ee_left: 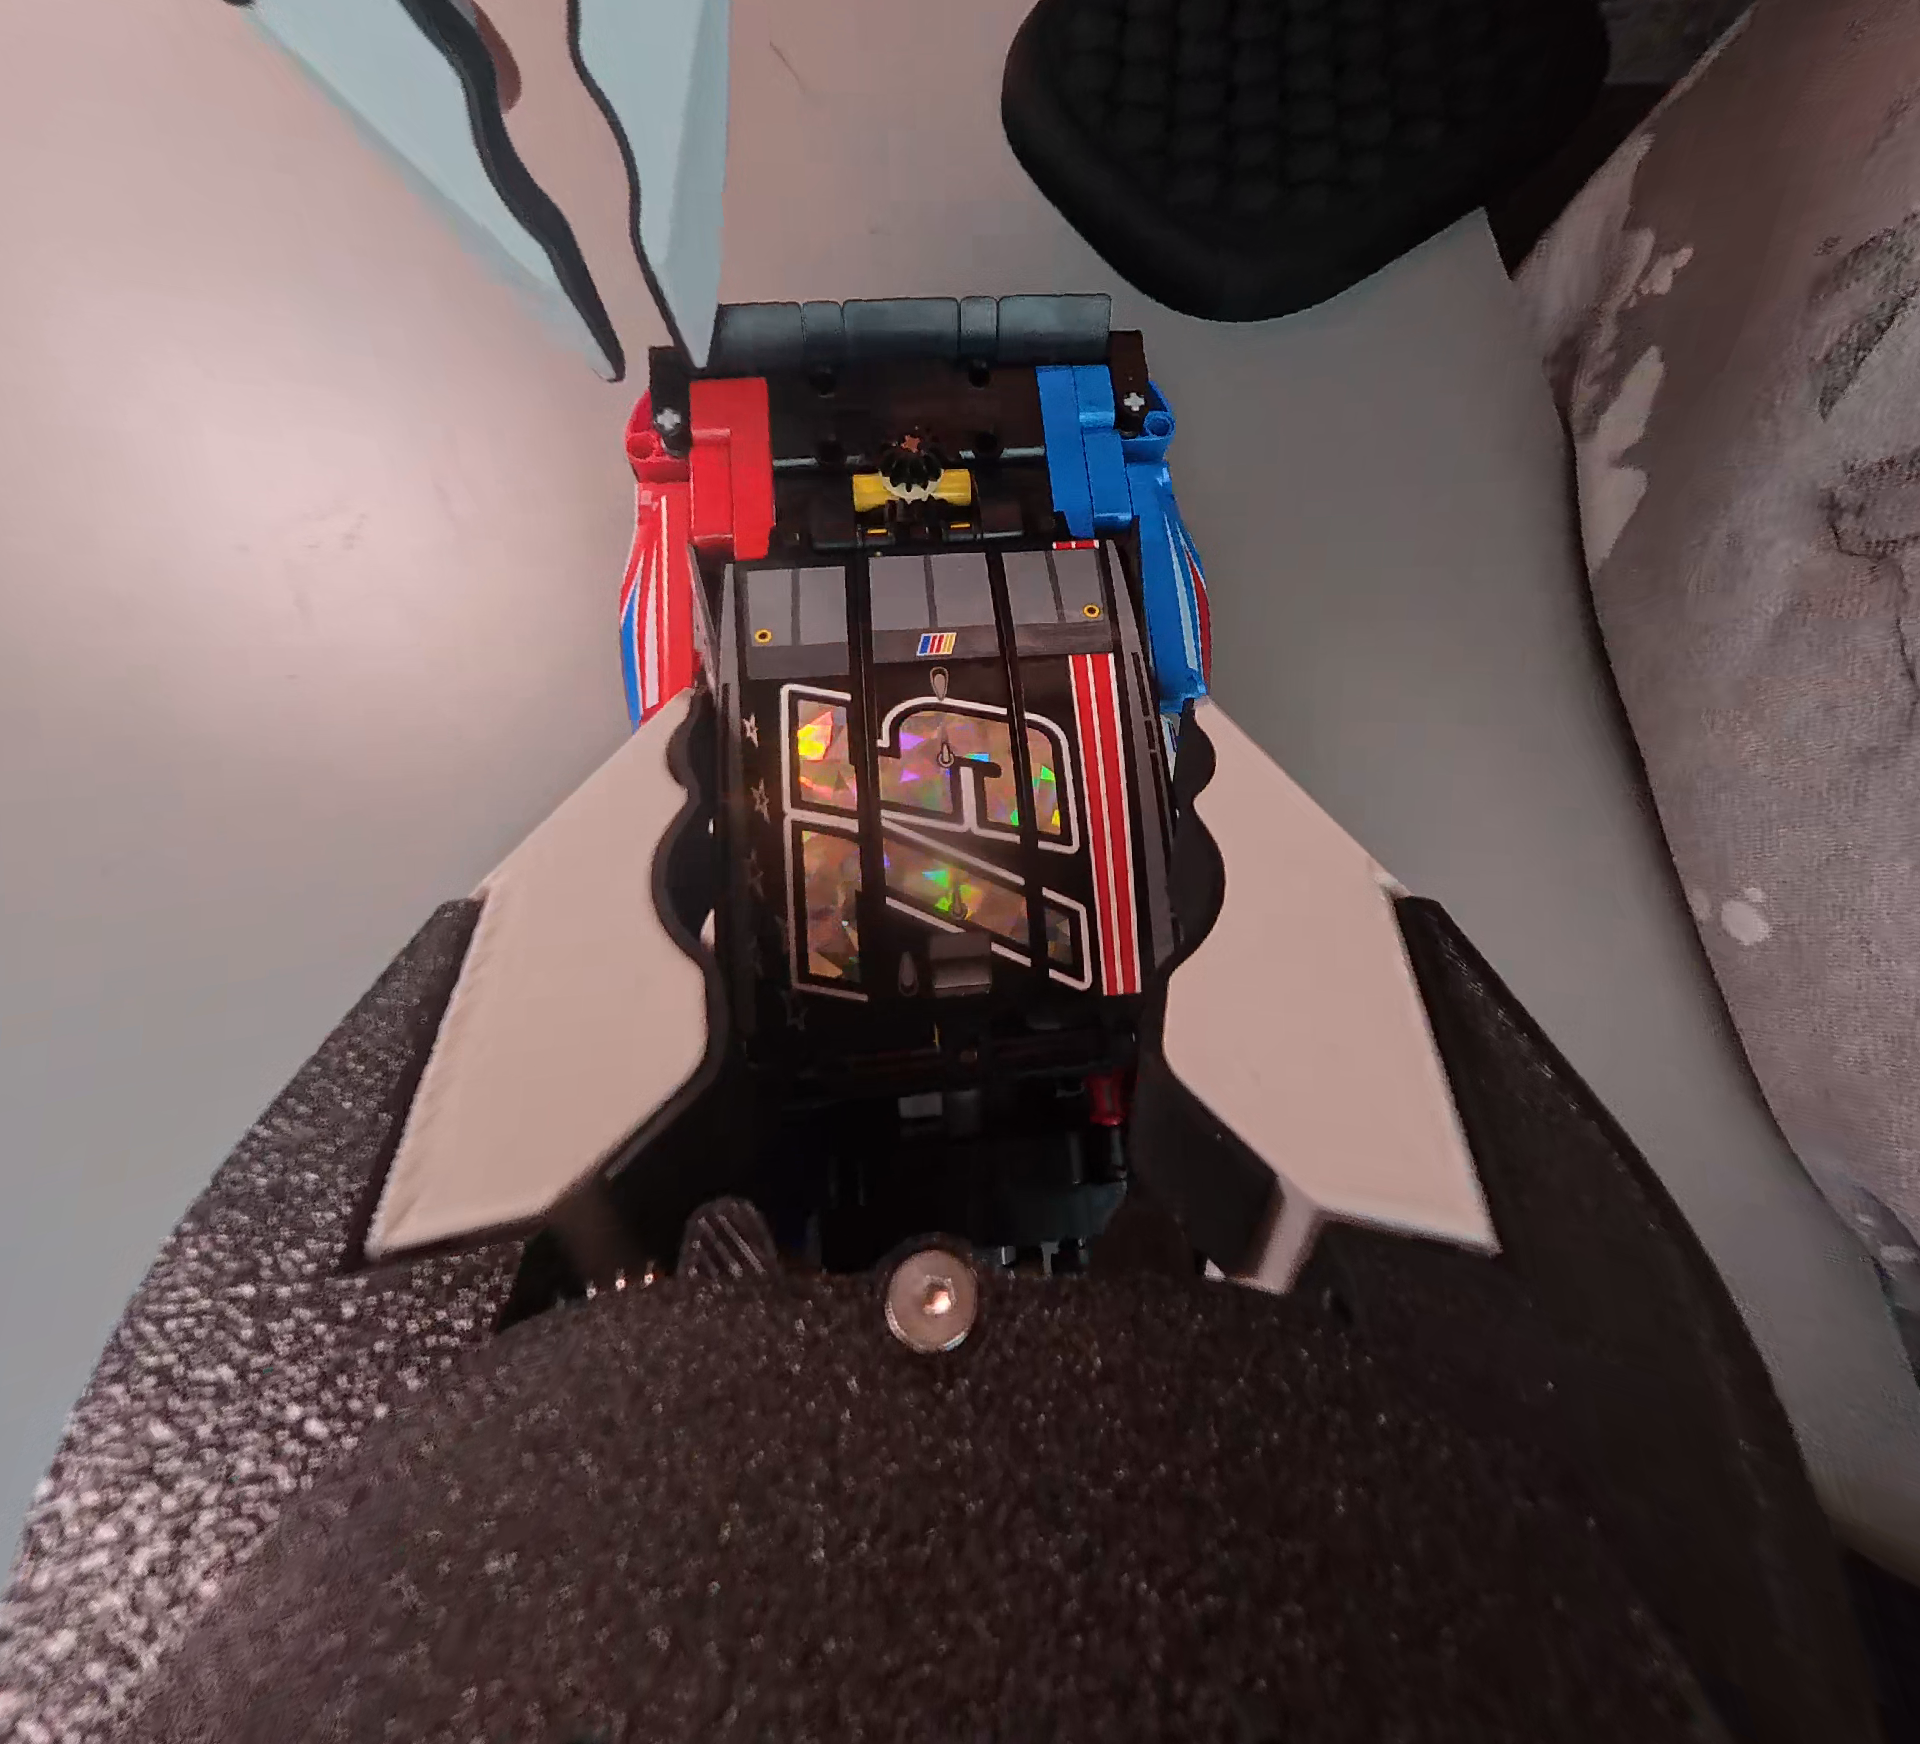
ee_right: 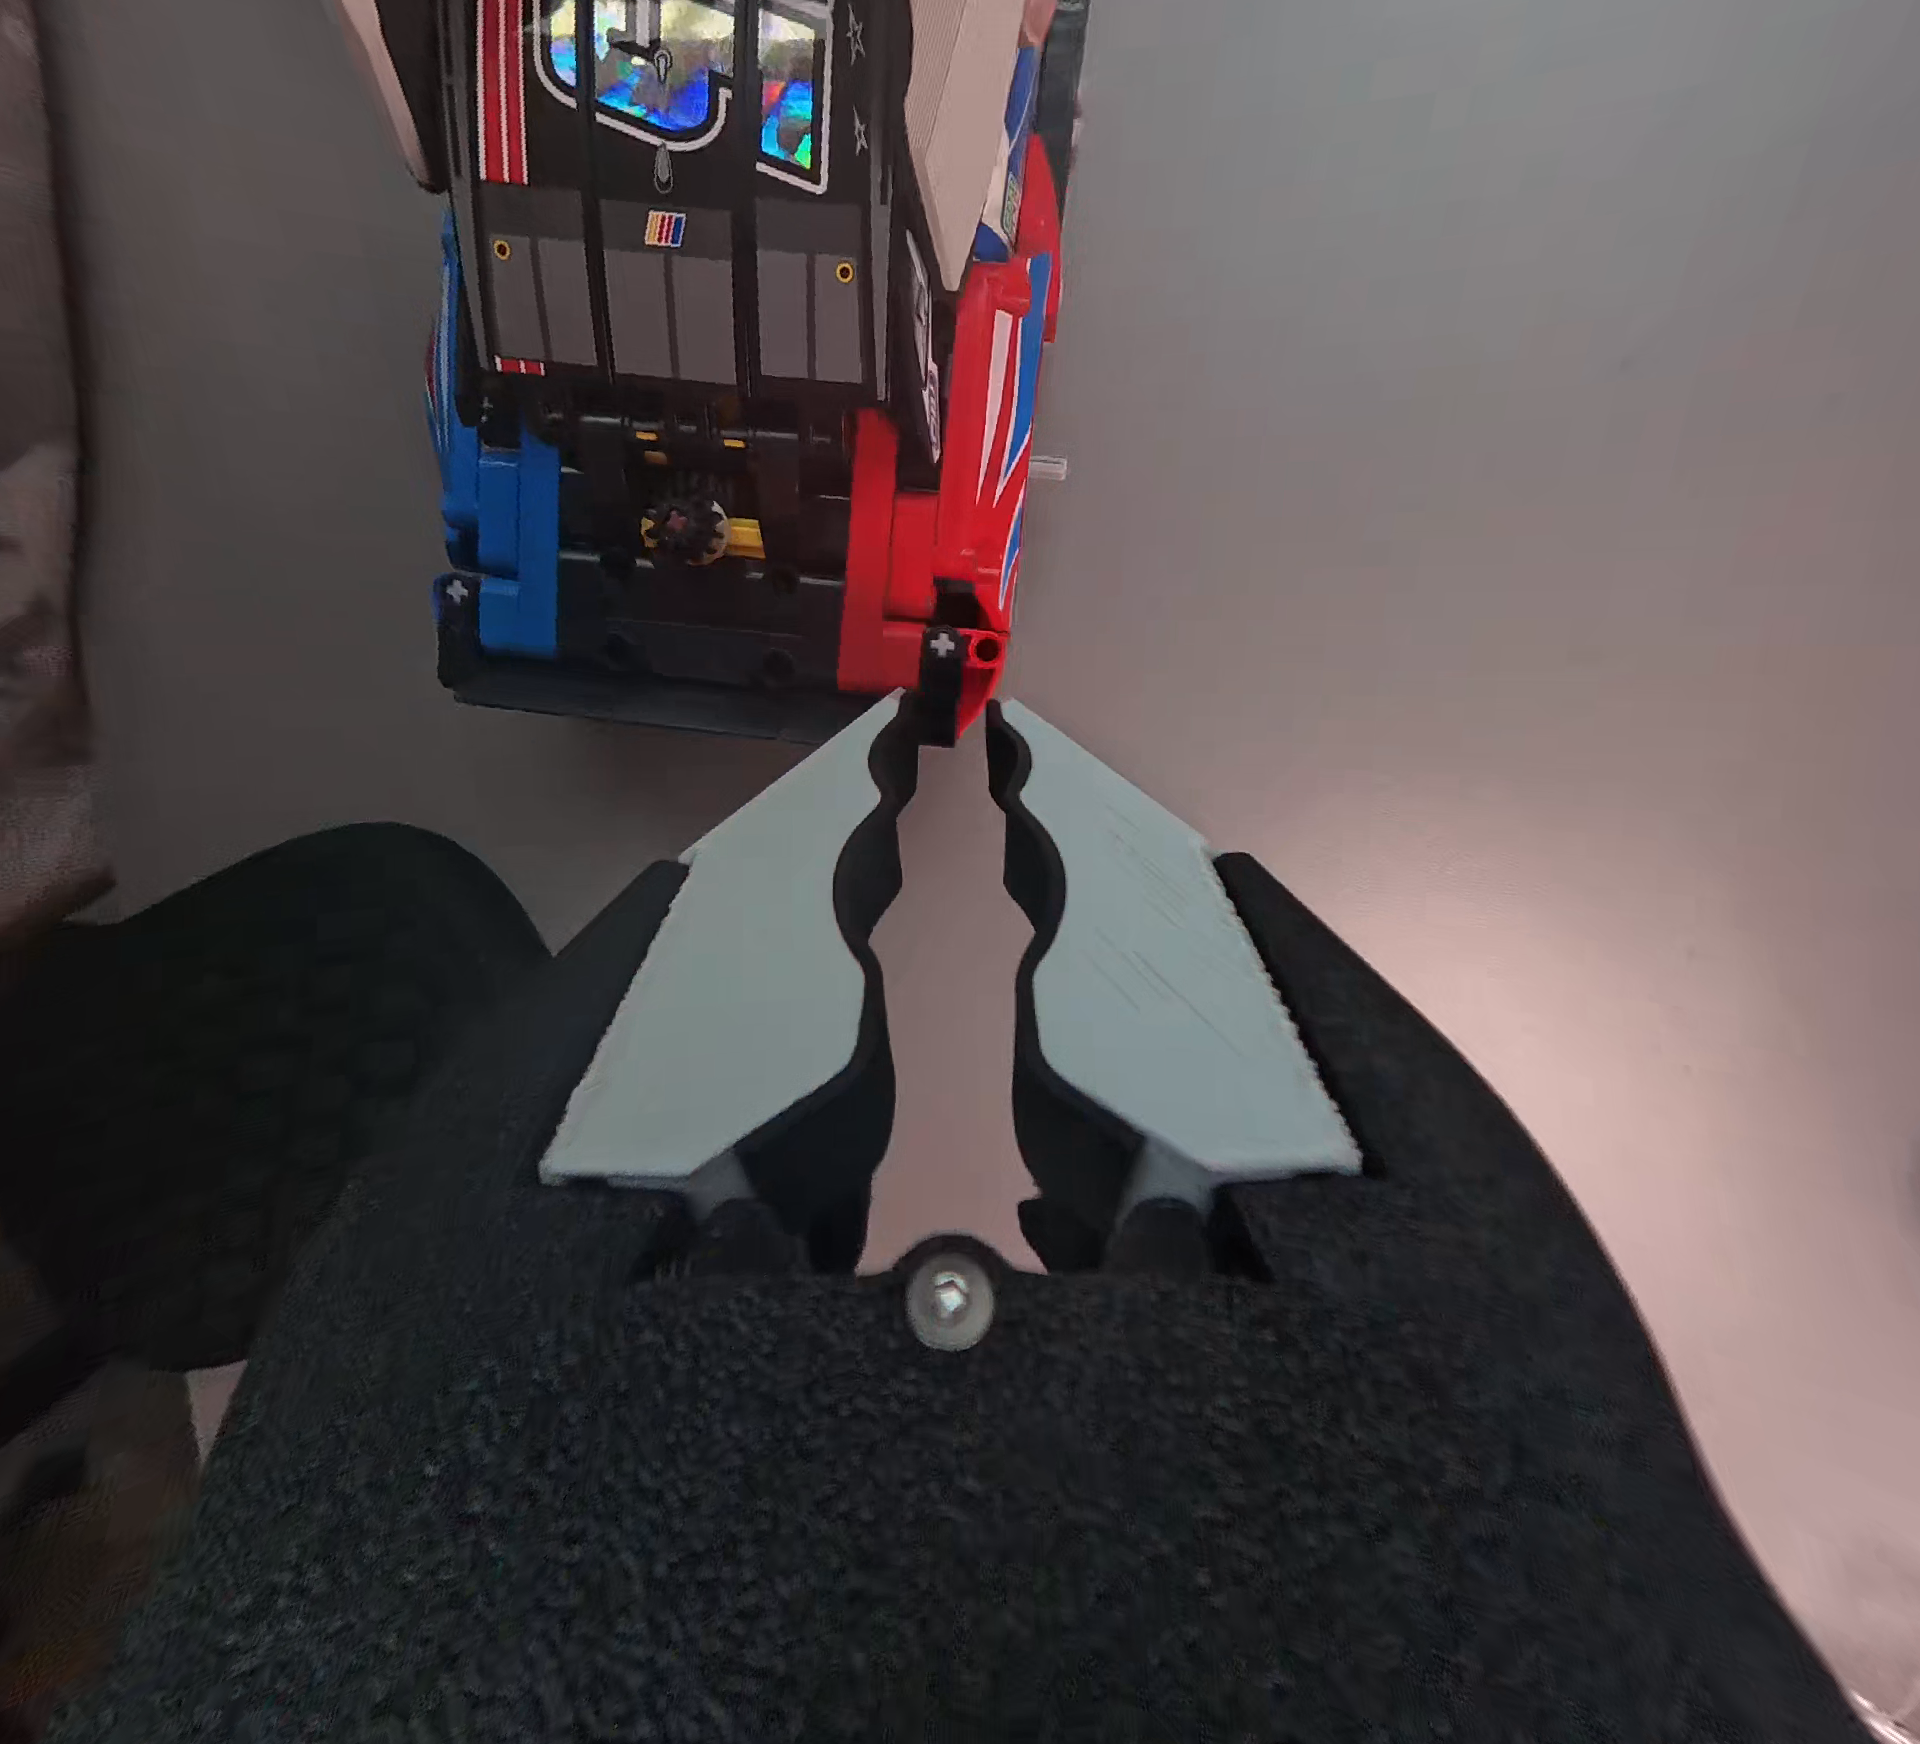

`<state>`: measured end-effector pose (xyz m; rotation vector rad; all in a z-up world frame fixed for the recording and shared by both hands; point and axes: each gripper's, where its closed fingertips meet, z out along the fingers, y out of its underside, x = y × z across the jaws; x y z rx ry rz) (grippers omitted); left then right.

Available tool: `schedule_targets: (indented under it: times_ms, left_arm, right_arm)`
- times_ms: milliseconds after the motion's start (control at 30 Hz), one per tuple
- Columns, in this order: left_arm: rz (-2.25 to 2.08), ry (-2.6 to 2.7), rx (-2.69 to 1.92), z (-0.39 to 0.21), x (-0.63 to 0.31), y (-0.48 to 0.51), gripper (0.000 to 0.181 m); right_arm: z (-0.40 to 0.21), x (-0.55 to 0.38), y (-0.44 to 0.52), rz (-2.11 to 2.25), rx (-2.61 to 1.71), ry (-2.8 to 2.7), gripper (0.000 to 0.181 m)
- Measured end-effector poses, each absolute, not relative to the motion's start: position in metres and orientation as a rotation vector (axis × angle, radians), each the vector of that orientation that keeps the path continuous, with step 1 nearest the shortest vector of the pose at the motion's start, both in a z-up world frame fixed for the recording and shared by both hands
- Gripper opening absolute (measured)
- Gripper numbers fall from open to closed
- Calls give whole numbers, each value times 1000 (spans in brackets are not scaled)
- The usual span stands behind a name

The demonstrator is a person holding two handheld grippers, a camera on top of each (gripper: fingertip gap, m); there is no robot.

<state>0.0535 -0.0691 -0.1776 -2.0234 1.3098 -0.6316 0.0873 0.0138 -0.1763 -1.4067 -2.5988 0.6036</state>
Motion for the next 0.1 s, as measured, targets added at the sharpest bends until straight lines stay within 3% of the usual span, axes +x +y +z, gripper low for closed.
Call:
schedule_targets:
  times_ms: [33, 100]
  left_arm:
    - [-636, 1339, -2003, -178, 54, -71, 88]
    - [-662, 1369, -1974, -177, 55, -73, 86]
  right_arm:
    - [-176, 88, 14, 593, -1408, -2622, 13]
    - [-176, 91, 13, 587, -1420, -2649, 12]
